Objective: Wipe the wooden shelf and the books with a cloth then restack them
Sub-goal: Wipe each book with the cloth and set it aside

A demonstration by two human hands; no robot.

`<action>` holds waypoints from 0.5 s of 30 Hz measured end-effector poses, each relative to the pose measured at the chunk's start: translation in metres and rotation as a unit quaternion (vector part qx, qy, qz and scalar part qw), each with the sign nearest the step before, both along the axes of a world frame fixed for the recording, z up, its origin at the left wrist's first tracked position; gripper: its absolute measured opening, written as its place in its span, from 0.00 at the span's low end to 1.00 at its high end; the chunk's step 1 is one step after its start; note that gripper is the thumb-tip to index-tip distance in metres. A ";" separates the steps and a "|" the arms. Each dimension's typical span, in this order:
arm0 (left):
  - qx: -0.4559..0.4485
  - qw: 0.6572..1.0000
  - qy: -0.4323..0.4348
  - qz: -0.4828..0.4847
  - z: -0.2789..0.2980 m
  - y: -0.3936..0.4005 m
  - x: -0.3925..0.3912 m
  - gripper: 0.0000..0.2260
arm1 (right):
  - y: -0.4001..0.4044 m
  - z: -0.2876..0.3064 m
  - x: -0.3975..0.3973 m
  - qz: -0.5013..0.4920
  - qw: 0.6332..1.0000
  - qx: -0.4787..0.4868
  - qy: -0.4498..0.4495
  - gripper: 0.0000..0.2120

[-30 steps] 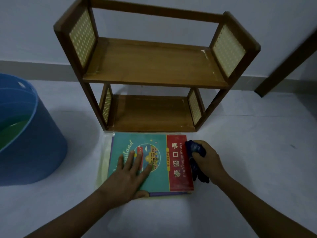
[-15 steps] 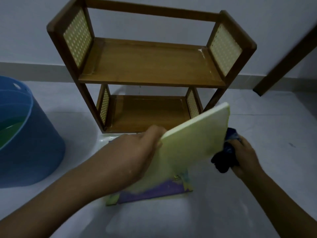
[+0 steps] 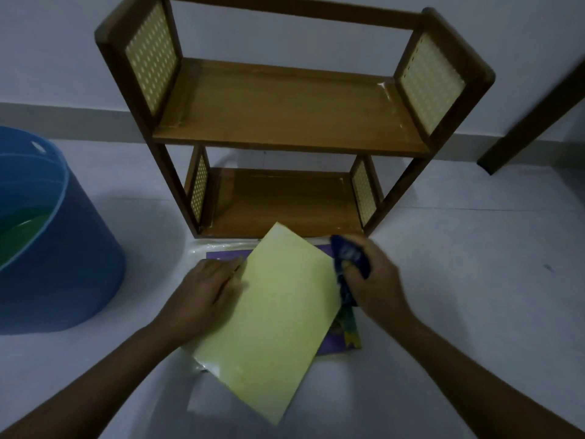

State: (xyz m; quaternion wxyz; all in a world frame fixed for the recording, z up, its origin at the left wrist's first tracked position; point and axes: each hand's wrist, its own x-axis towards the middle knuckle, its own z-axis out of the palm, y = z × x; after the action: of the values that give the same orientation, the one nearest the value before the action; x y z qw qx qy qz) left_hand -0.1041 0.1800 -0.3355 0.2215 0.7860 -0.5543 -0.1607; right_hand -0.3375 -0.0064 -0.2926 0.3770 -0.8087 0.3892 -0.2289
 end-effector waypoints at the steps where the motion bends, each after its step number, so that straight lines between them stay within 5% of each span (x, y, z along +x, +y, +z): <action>1: 0.031 0.998 -0.016 -0.047 -0.001 0.006 0.002 0.33 | 0.009 -0.013 0.006 0.048 0.997 -0.030 0.052 0.19; 4: 0.104 0.988 0.002 -0.117 -0.016 0.024 -0.003 0.39 | 0.049 -0.049 0.020 0.155 0.952 -0.211 0.161 0.19; 8: 0.054 0.994 0.004 -0.097 -0.031 0.035 -0.009 0.33 | 0.144 -0.059 0.031 0.373 0.887 -0.247 0.111 0.12; 11: 0.033 0.995 0.006 -0.091 -0.033 0.035 -0.007 0.30 | 0.128 -0.055 0.043 0.456 0.834 -0.284 0.125 0.12; 13: 0.025 0.995 0.014 -0.094 -0.033 0.034 -0.006 0.30 | 0.078 -0.054 0.060 0.372 0.875 -0.282 0.128 0.13; 15: 0.034 0.995 0.029 -0.092 -0.036 0.034 -0.007 0.31 | 0.017 -0.050 0.069 0.188 0.931 -0.251 0.189 0.17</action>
State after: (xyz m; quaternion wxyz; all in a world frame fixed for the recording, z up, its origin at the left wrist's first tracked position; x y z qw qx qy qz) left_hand -0.1108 0.2142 -0.3712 0.1948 0.7337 -0.6120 -0.2218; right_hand -0.2685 0.0108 -0.3430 0.1174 -0.9634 0.2246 -0.0867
